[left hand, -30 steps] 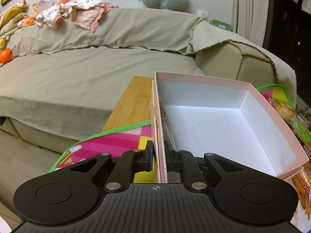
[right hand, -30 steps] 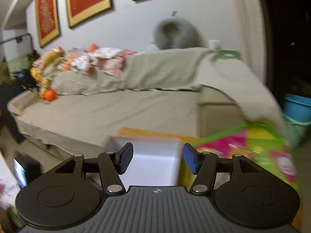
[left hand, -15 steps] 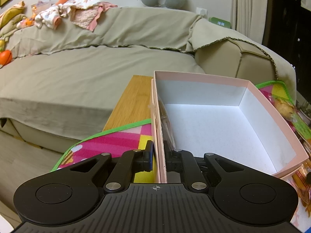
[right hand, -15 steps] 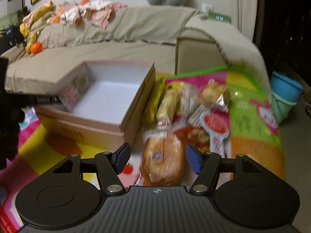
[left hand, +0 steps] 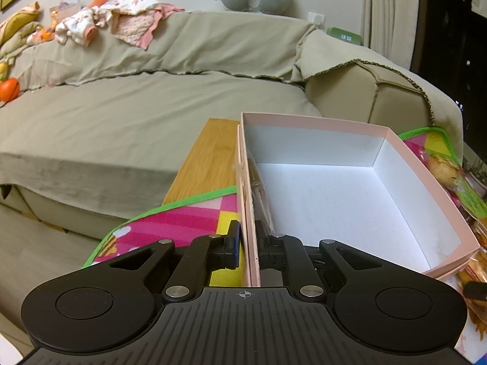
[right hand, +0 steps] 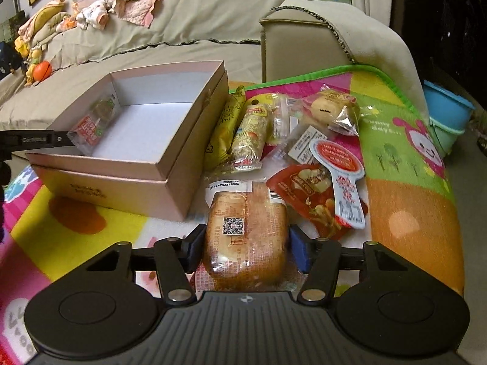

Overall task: Organize objects
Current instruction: 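Carry the bread loaf into the pink box and open the right tool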

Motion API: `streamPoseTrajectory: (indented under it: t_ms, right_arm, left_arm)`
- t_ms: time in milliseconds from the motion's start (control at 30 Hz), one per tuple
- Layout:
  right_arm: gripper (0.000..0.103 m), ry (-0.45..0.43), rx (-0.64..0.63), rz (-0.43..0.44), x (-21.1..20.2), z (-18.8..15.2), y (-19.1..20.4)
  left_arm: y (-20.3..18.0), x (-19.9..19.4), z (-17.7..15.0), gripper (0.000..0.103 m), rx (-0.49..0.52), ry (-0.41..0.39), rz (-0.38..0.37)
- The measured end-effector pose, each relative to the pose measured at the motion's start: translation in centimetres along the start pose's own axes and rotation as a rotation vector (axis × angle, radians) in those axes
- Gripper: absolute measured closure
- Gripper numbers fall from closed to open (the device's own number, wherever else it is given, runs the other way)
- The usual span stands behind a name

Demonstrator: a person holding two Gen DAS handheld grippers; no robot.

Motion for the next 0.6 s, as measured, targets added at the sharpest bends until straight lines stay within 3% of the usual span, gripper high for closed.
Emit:
streamPoseTrajectory:
  t_ms: [400, 600]
  right_arm:
    - [0.047, 0.006, -0.027, 0.004, -6.7, -2.8, 0.7]
    - [0.047, -0.108, -0.063, 0.063, -12.1, -0.1, 3.4]
  left_arm:
    - [-0.2, 0.0, 0.1, 0.092, 0.004, 0.000, 0.001]
    - [-0.3, 0.0, 0.1, 0.092, 0.001, -0.005, -0.006]
Point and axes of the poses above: each gripper's, at about its wrist camera, not at the fingertips, and x roughly the way its jaws point, y to its left, z to its top, the point moved 6 cm from there along x, roughly the way its jaws point, and after that the axes turned 9 degrees about y, right-handed, at the moved point
